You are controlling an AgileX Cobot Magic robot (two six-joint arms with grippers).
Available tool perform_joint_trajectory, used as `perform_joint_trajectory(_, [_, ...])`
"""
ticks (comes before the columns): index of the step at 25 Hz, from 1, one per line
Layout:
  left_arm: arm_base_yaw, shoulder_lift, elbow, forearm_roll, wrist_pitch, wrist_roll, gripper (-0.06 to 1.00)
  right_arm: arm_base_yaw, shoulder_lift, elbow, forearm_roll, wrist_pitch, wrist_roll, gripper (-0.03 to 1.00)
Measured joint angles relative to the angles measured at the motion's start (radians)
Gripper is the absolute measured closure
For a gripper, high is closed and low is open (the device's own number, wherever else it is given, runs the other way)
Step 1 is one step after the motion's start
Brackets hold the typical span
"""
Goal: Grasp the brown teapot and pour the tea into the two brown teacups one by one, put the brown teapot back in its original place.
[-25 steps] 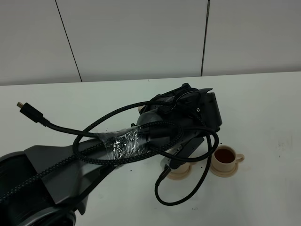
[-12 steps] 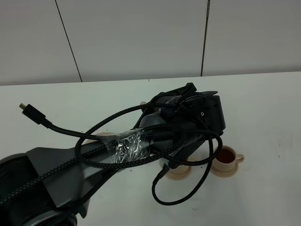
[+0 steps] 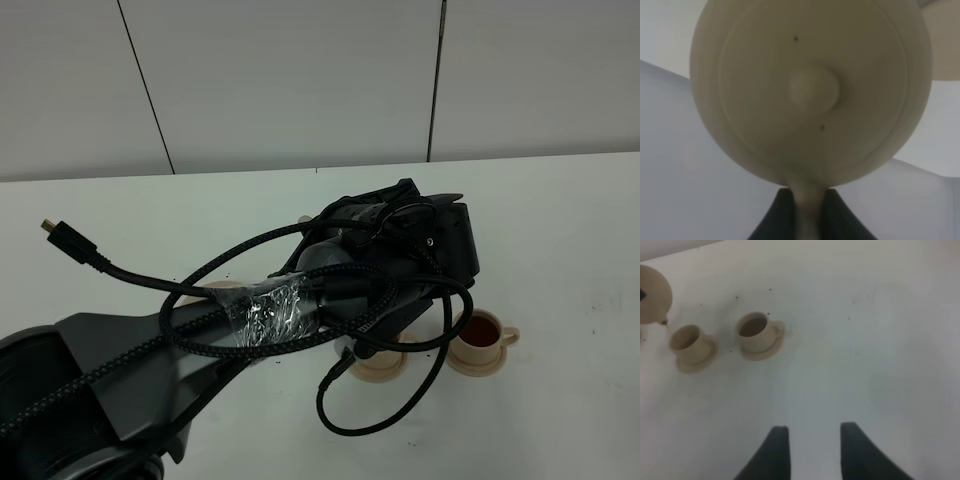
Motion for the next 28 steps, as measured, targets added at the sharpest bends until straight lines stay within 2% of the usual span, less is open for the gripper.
perform_joint_trajectory(28, [-0.022,0.000,0.000,0.009,0.000,0.006,0.78,0.000,0.000,0.000,0.000,0.000,0.000,0.72])
